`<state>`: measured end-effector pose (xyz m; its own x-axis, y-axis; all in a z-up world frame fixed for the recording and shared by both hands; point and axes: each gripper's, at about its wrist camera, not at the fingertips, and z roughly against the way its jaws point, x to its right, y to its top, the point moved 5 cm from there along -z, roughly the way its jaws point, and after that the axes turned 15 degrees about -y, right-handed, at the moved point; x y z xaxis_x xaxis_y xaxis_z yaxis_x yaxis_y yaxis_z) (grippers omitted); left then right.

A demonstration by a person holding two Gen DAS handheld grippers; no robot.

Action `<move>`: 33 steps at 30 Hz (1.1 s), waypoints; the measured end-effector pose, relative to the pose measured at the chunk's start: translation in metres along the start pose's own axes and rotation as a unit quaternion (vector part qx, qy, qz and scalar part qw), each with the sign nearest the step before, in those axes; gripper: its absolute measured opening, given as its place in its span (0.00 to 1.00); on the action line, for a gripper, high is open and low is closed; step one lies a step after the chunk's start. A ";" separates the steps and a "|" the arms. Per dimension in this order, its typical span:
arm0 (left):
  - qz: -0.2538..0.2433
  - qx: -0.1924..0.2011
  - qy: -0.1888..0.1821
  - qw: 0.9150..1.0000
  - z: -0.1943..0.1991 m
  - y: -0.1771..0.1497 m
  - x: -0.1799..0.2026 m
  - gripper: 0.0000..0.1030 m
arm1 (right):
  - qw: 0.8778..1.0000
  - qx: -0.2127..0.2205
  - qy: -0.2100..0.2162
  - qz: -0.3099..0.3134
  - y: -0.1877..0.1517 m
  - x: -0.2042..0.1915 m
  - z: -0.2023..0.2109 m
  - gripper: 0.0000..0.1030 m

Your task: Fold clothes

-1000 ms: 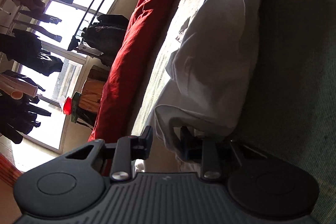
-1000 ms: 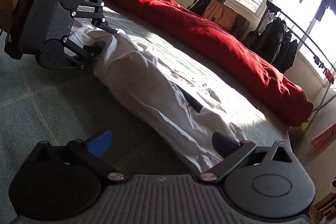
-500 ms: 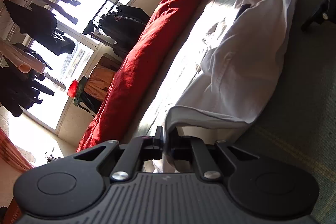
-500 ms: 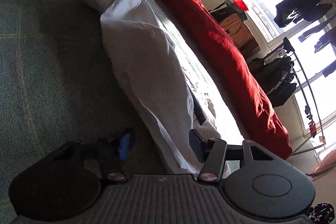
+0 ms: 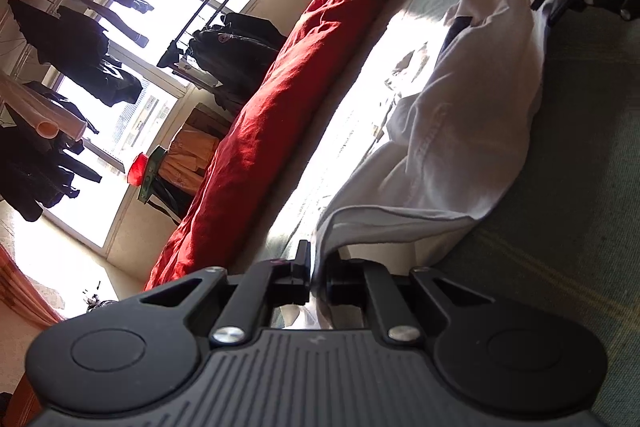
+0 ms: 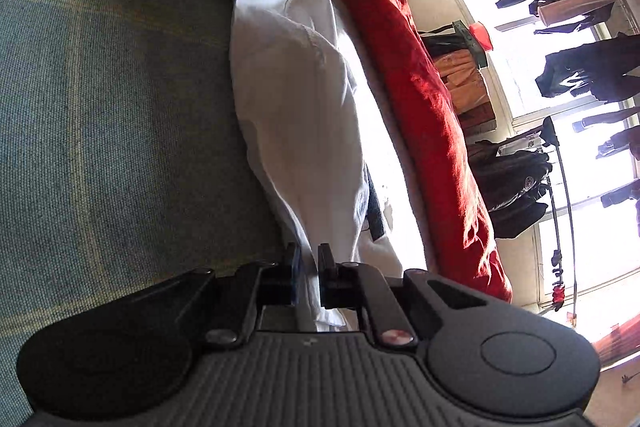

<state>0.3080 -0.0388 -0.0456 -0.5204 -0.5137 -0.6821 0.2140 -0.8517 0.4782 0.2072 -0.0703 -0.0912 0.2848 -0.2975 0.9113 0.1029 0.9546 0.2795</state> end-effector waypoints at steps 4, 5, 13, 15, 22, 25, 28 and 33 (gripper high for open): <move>0.002 -0.005 0.006 1.000 0.019 -0.005 -0.001 0.06 | 1.000 -0.001 -0.004 -0.016 -0.001 0.017 0.019 0.05; 0.002 -0.007 0.007 1.000 0.022 -0.006 0.000 0.07 | 1.000 -0.001 -0.005 -0.020 -0.002 0.021 0.024 0.05; 0.021 -0.001 0.007 1.000 0.027 -0.003 -0.002 0.06 | 1.000 -0.005 0.004 0.007 -0.010 -0.009 0.026 0.31; 0.034 0.004 0.006 0.999 0.033 0.001 -0.008 0.06 | 1.000 0.002 -0.002 0.007 -0.006 -0.013 0.030 0.37; 0.046 0.016 -0.014 0.999 0.033 0.016 -0.029 0.06 | 0.998 0.038 -0.020 -0.035 0.035 -0.024 0.034 0.77; 0.048 0.020 -0.021 0.998 0.031 0.019 -0.034 0.06 | 0.997 0.031 -0.040 -0.055 0.056 -0.029 0.020 0.77; 0.048 0.024 -0.026 0.998 0.033 0.020 -0.037 0.06 | 0.995 0.023 -0.061 -0.073 0.073 -0.030 0.003 0.77; 0.046 0.023 -0.027 0.998 0.039 0.011 -0.039 0.07 | 0.989 -0.005 -0.116 -0.089 0.077 -0.025 -0.020 0.77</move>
<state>0.2980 -0.0245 0.0077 -0.5447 -0.5826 -0.6032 0.2263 -0.7947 0.5632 0.2271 0.0099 -0.0982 0.0355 -0.4484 0.8931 0.1408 0.8870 0.4397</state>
